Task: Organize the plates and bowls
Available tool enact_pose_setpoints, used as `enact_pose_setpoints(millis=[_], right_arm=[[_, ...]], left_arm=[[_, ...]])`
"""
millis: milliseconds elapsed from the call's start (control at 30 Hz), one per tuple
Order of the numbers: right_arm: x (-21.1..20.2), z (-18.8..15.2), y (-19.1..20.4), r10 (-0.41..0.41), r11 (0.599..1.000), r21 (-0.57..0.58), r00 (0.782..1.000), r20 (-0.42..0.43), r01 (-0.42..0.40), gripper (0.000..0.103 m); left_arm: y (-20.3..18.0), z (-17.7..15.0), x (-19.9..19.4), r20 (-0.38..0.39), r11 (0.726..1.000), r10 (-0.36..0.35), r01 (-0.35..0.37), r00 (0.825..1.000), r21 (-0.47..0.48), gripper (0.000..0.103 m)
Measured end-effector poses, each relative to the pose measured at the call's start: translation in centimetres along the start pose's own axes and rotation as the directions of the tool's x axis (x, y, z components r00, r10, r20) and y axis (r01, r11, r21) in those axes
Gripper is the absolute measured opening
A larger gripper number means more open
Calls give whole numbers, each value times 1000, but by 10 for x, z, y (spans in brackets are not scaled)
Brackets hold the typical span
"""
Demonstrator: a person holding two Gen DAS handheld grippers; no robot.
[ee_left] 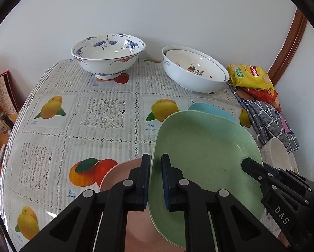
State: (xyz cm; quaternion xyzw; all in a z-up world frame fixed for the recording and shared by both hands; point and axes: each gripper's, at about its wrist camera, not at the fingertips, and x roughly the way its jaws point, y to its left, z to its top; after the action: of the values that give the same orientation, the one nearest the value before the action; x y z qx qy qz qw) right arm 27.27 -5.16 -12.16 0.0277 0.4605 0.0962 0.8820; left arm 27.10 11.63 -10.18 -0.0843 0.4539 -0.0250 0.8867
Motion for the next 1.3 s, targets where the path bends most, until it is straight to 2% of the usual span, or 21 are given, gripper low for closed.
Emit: enact_pose_setpoints(millis=[300, 567, 967, 1300], right_arm=[[-38, -7, -6, -10, 1000, 11, 999, 47, 9, 8], [-63, -17, -13, -43, 999, 27, 997, 68, 41, 8], [-73, -27, -13, -67, 997, 42, 995, 67, 64, 8], [-67, -29, -1, -61, 998, 28, 996, 59, 59, 8]], left_arm=[[-16, -9, -30, 40, 1000, -19, 18, 999, 22, 11], [-28, -21, -43, 45, 998, -56, 54, 997, 32, 11], [-26, -31, -51, 46, 997, -79, 77, 996, 30, 11], [-12, -35, -50, 40, 998, -68, 68, 997, 6, 11]])
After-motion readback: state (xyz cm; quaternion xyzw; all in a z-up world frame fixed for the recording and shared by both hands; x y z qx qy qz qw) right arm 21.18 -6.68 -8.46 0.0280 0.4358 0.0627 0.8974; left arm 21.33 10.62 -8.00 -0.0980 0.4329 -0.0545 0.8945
